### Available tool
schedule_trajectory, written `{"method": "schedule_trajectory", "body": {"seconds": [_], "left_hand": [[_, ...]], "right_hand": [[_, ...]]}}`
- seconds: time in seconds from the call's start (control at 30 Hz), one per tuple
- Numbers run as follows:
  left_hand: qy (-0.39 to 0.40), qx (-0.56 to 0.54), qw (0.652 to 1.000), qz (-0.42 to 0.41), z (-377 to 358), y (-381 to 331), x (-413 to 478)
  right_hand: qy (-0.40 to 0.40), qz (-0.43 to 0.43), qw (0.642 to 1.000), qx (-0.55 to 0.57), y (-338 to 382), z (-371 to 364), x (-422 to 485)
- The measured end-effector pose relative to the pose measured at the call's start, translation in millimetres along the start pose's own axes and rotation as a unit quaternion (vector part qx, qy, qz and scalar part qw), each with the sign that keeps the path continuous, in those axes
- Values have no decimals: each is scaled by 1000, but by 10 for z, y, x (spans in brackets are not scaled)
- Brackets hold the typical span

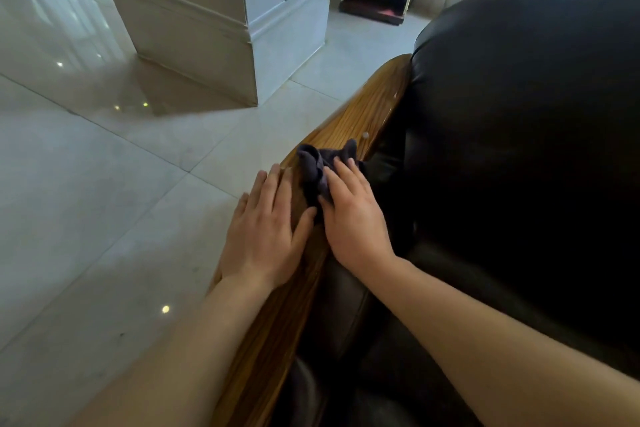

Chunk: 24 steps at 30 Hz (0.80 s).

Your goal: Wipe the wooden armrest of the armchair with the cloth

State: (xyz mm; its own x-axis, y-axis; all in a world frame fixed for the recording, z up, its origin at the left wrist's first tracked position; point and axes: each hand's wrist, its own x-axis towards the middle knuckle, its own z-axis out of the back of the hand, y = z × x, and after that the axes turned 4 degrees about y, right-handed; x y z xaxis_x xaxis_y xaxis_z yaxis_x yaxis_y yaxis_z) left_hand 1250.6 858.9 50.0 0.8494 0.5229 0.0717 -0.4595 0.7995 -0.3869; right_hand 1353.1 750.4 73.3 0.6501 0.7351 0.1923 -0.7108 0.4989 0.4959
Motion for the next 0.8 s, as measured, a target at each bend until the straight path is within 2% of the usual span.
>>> {"method": "schedule_trajectory", "body": {"seconds": [0.13, 0.2, 0.27, 0.33, 0.43, 0.57, 0.67, 0.73, 0.8], "left_hand": [[8, 3, 1000, -1, 2, -6, 1], [15, 8, 1000, 0, 18, -11, -7], [16, 18, 1000, -7, 23, -22, -15], [20, 31, 999, -16, 26, -34, -14], [27, 68, 996, -45, 42, -36, -10], [11, 72, 994, -76, 64, -50, -47], [-3, 56, 995, -78, 56, -38, -65], [-10, 44, 996, -75, 48, -30, -72], [-16, 33, 997, -67, 53, -36, -72]], "right_hand": [[65, 193, 972, -114, -268, 264, -91], [58, 160, 983, -74, -391, 411, 60], [-18, 48, 999, -3, -417, 493, 338], [-36, -28, 999, 22, -388, 474, 602], [2, -13, 1000, 3, -251, 249, 624], [12, 95, 995, -19, -128, 91, 122], [12, 152, 988, -14, -261, 186, 123], [-21, 152, 988, 30, -335, 252, 218], [-58, 97, 989, 92, -412, 332, 375]]}}
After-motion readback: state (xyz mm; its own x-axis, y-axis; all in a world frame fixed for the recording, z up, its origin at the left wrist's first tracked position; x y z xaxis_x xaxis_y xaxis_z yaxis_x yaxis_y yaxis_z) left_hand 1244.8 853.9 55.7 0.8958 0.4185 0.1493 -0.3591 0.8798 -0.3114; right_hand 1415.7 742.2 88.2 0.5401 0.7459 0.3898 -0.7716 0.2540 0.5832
